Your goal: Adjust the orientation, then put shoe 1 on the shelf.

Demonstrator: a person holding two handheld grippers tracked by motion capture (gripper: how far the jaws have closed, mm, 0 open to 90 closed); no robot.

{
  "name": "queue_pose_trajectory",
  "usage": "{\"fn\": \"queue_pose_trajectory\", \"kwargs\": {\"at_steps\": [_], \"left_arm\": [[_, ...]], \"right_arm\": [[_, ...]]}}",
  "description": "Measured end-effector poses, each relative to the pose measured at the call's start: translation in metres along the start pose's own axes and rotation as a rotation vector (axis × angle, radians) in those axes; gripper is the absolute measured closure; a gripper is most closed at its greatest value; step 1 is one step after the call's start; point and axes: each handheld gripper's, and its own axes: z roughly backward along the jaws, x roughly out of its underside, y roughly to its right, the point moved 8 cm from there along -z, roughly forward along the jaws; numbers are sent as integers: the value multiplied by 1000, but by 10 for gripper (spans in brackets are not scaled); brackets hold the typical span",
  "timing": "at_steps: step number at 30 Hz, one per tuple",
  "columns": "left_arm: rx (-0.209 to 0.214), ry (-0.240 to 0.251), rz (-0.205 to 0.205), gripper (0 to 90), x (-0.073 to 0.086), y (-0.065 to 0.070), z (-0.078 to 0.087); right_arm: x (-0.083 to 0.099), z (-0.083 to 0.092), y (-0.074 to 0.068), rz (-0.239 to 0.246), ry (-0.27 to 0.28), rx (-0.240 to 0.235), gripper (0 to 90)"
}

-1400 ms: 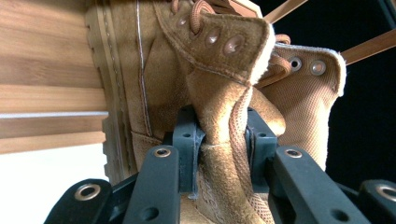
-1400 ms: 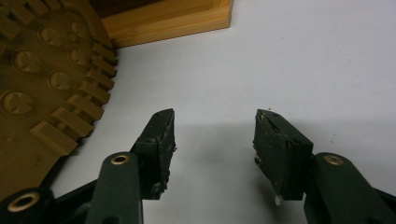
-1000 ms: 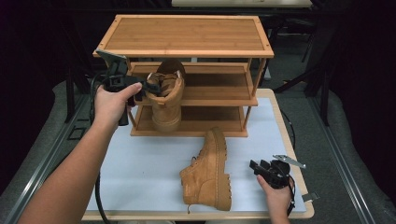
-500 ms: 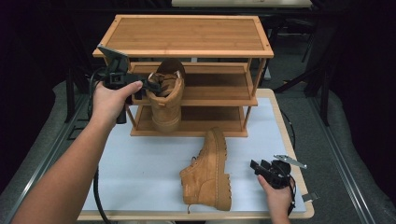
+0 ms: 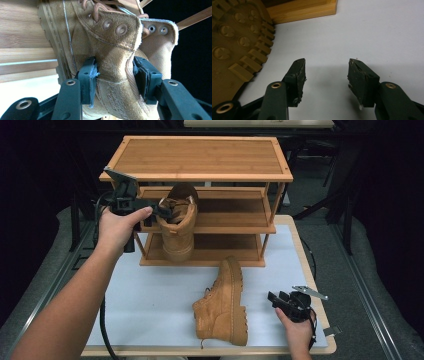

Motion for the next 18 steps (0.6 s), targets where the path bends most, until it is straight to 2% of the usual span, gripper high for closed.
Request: {"fn": "queue_pose_trajectory", "kwargs": {"at_steps": [3,4,5,6,7,8,9,11,12,13,14,15,16,17,18], "left_arm": [[9,6,3,544,-1,0,2],[11,8,1,544,-1,-1,2],[15,11,5,545,-1,-1,2],[15,11,5,545,-1,-1,2],[17,9,5,545,-1,-1,2],[18,10,8,545,-1,-1,1],[16,9,6,547,-2,-1,1],[14,6,1,547,-2,-1,0],[12,6,2,548,-2,-1,0],[11,6,1,548,-2,-1,0],[9,7,0,548,-2,0,0],[8,7,-1,548,-2,0,0],[8,7,-3,548,-2,0,0],[8,7,-2,548,-1,-1,0],[8,6,-3,548,-1,-1,0]], "right_arm": [[0,-1,-6,23,-36,-25,481],[0,-1,-9,44,-45,-32,491],[-1,1,-13,79,-76,-23,525],[-1,1,-13,79,-76,-23,525],[-5,5,-22,94,-101,-64,569],[-5,5,-22,94,-101,-64,569],[-11,7,-29,109,-82,-73,644],[-13,9,-33,113,-81,-88,667],[-18,11,-39,141,-73,-76,750],[-20,13,-45,158,-79,-106,789],[-23,14,-50,170,-77,-112,812],[-26,15,-55,184,-71,-97,832],[-27,17,-61,195,-88,-141,844],[-30,17,-64,209,-79,-105,858],[-32,18,-69,219,-85,-112,868]]}}
